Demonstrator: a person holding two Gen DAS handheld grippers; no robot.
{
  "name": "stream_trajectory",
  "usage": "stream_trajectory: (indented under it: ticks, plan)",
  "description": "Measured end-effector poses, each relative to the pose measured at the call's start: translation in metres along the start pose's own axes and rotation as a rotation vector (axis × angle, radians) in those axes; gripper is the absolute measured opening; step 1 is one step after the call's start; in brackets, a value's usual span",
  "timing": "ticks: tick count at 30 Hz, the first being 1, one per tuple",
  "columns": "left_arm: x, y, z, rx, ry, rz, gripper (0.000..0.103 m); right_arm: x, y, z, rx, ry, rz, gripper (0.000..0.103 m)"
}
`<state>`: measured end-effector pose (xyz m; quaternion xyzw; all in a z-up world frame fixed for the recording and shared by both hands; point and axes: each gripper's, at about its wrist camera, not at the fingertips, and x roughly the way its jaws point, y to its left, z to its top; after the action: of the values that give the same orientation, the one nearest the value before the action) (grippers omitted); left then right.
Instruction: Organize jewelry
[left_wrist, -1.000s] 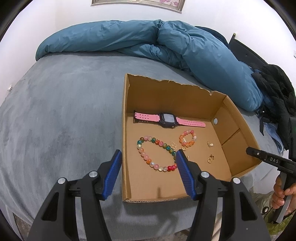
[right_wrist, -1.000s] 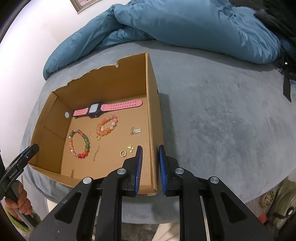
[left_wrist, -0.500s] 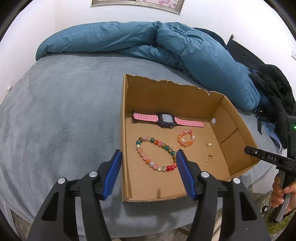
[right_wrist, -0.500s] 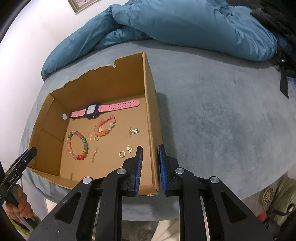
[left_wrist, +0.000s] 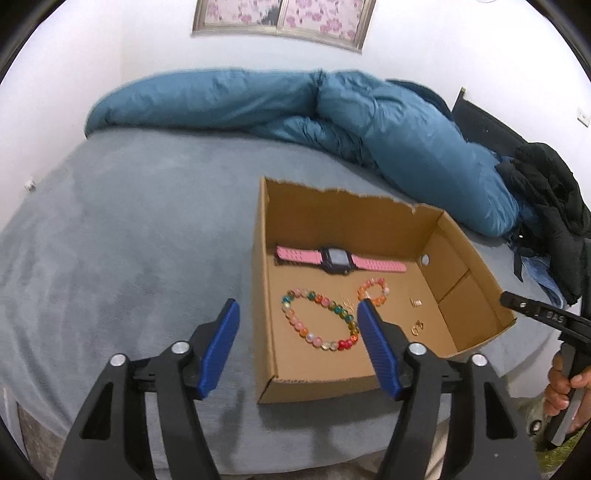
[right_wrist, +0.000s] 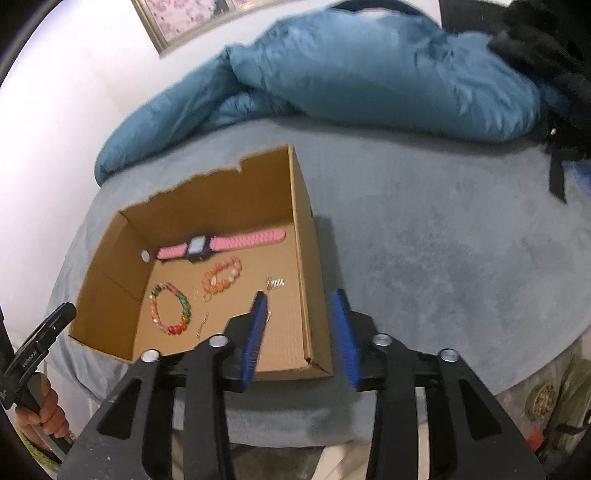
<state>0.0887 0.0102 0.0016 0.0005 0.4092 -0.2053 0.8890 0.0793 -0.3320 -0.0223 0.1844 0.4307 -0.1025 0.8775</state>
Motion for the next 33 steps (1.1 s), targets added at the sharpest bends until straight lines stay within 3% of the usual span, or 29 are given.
stream_trajectory:
  ticks: [2, 9, 13, 24, 29, 33]
  plan:
    - [-0.014, -0.003, -0.002, 0.018, -0.039, 0.022, 0.072, -0.014, 0.003, -0.003, -0.019, -0.048, -0.005, 0.046]
    - [-0.045, -0.010, -0.006, -0.008, -0.091, 0.062, 0.094, -0.064, 0.028, -0.025, -0.133, -0.224, -0.032, 0.080]
    - [-0.053, -0.018, -0.009, 0.000, -0.118, 0.101, 0.097, -0.075, 0.044, -0.037, -0.192, -0.270, -0.076, 0.091]
    - [-0.049, -0.039, -0.018, 0.031, -0.086, 0.200, 0.097, -0.088, 0.068, -0.051, -0.275, -0.340, -0.156, 0.095]
    - [-0.048, -0.048, -0.017, 0.076, -0.066, 0.279, 0.097, -0.089, 0.075, -0.050, -0.304, -0.342, -0.172, 0.095]
    - [-0.043, -0.054, -0.019, 0.098, -0.024, 0.301, 0.097, -0.085, 0.073, -0.049, -0.277, -0.315, -0.161, 0.095]
